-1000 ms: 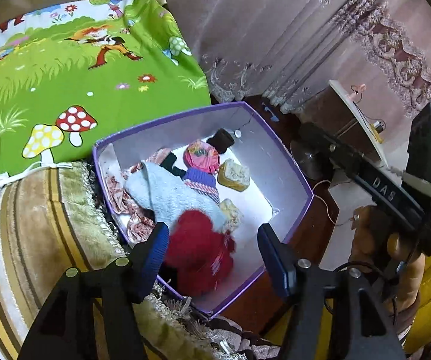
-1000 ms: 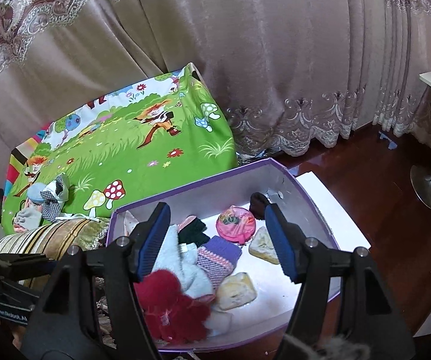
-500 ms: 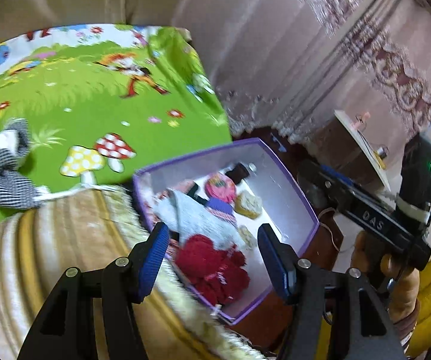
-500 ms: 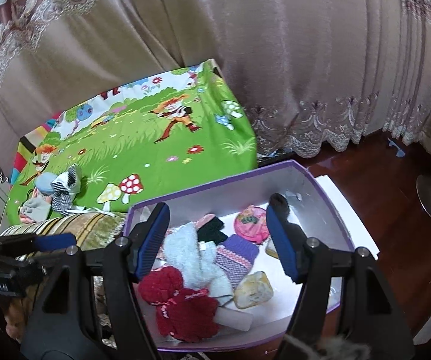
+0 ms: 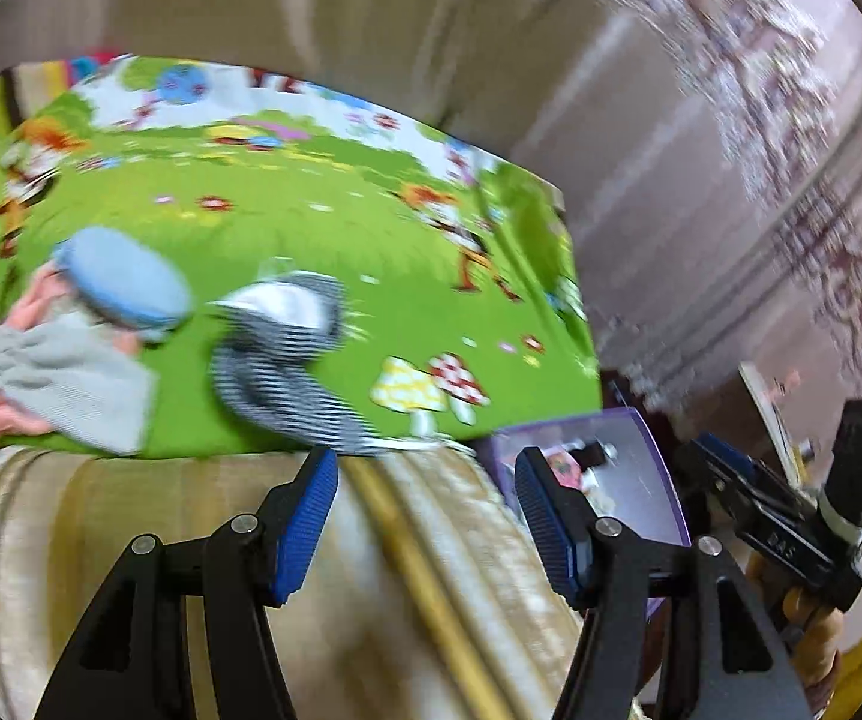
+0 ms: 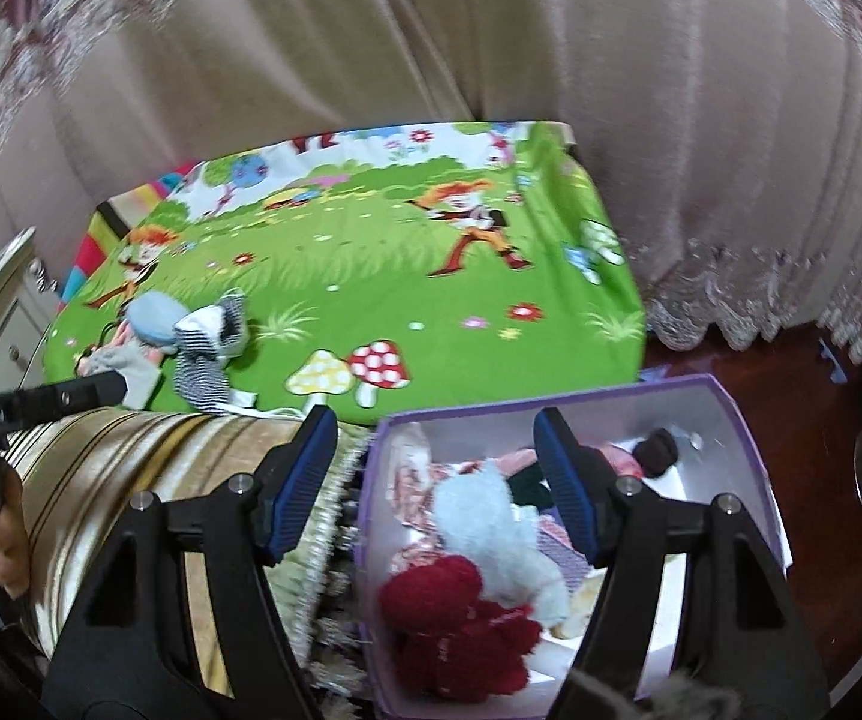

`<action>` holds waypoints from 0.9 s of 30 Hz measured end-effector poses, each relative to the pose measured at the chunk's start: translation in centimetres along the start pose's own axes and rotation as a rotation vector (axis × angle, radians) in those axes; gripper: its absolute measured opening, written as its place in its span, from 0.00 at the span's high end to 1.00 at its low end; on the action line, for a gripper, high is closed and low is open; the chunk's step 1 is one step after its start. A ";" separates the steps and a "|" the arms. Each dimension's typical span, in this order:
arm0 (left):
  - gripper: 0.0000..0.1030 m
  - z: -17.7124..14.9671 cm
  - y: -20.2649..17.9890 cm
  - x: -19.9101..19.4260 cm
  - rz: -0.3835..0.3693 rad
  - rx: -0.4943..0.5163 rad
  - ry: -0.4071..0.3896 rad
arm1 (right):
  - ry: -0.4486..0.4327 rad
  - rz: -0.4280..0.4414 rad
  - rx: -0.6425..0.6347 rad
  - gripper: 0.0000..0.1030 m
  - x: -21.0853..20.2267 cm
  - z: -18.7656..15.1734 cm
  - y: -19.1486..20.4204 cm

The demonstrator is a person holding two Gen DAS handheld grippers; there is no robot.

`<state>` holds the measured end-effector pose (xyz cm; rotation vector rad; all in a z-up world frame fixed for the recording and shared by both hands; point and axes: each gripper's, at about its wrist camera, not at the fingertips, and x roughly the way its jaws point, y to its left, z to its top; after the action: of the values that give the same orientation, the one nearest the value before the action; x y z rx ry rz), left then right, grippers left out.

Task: Organize soft objects
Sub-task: 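Move both open tools back over the remaining soft items, then grasp the checked cloth with the right tool while the left tool grasps the grey drawstring bag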

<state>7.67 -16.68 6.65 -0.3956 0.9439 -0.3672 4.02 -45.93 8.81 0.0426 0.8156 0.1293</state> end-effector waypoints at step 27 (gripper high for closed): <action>0.39 0.5 16.2 -3.7 0.153 -0.401 -0.041 | 0.103 0.196 -0.235 0.28 7.4 2.3 13.9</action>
<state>8.17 -0.78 1.77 -0.6883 1.0013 -0.0265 9.31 -31.11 6.23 -0.1069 0.8931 0.4147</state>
